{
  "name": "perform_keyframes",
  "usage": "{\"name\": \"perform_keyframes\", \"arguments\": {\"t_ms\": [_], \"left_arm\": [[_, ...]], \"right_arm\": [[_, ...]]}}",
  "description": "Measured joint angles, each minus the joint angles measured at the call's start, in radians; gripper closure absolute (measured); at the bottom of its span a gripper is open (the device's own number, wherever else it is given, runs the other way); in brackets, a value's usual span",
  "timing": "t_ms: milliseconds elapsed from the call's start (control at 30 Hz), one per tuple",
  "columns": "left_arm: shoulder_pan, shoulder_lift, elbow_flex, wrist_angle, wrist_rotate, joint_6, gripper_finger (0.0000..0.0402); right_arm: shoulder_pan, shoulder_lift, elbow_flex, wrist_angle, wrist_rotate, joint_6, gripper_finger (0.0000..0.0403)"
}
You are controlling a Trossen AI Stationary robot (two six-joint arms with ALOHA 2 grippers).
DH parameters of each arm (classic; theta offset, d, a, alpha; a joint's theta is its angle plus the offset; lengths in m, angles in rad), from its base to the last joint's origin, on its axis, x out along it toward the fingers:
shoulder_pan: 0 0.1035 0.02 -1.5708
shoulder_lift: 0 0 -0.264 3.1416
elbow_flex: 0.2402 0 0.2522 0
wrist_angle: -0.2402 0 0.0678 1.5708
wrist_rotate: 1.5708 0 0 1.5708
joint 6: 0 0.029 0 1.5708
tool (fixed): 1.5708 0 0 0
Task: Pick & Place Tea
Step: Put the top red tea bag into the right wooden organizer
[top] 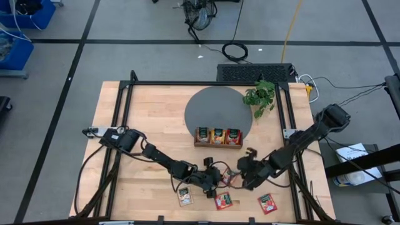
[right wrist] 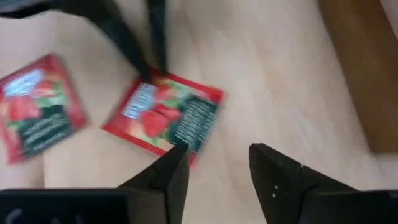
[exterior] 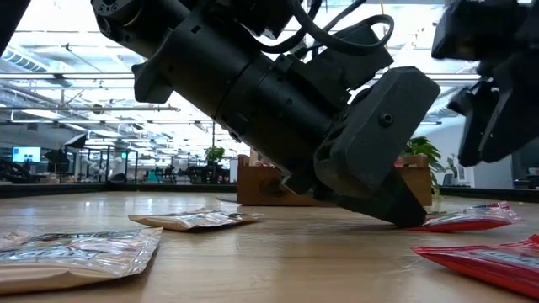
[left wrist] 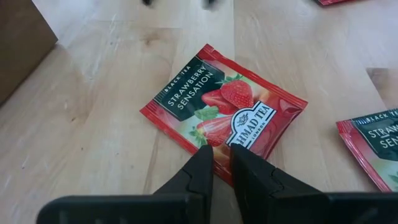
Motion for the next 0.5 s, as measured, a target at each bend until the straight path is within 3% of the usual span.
{"name": "perform_keyframes", "arguments": {"t_ms": [133, 300, 500], "left_arm": [[0.0, 0.001, -0.001, 0.003, 0.0, 0.001, 0.0339], [0.0, 0.001, -0.001, 0.004, 0.0, 0.001, 0.0339], [0.0, 0.002, -0.002, 0.005, -0.004, 0.003, 0.0339]], "right_arm": [[-0.015, -0.022, -0.034, -0.007, -0.025, 0.132, 0.0236], [-0.044, -0.018, -0.15, 0.194, -0.151, 0.263, 0.0225], [-0.06, -0.019, -0.319, 0.515, -0.173, 0.36, 0.0228]]}}
